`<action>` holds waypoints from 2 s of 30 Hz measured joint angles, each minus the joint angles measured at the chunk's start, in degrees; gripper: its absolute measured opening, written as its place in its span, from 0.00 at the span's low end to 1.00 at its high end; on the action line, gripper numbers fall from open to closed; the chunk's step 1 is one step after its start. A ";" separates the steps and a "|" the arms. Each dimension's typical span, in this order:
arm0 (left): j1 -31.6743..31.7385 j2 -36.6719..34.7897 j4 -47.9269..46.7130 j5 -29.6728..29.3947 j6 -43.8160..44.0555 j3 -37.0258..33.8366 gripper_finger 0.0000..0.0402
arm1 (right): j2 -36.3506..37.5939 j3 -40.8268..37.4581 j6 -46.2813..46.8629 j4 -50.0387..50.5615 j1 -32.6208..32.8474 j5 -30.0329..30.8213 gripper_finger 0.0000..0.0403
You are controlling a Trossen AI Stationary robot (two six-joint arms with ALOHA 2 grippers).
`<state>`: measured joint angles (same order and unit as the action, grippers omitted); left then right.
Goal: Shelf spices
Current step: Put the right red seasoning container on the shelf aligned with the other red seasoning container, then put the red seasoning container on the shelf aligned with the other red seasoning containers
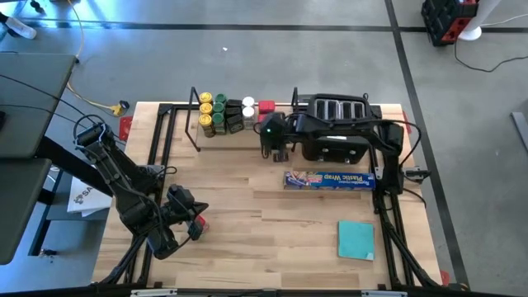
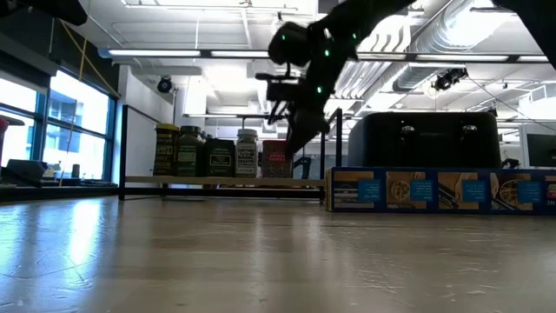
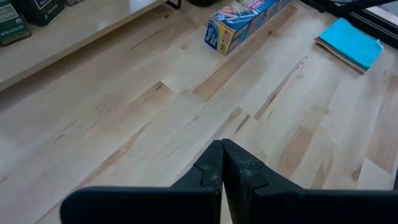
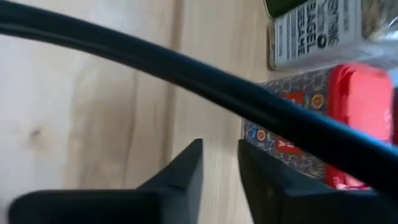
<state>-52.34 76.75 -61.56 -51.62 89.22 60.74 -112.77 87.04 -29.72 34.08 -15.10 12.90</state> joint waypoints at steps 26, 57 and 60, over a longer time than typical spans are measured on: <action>0.09 0.00 -0.02 -0.39 0.07 -0.01 0.00 | 0.02 -4.63 6.56 -16.29 -4.27 -3.31 0.01; -3.16 7.76 4.21 32.54 3.66 -0.05 0.00 | 20.38 -10.24 13.05 -5.93 21.96 -0.84 0.00; -4.60 9.03 5.37 39.06 9.43 -0.05 0.00 | 23.72 -12.11 14.47 -4.57 27.07 4.04 0.00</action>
<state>-56.93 85.78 -56.19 -12.56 98.65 60.69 -89.05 74.93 -15.25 29.52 11.97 16.94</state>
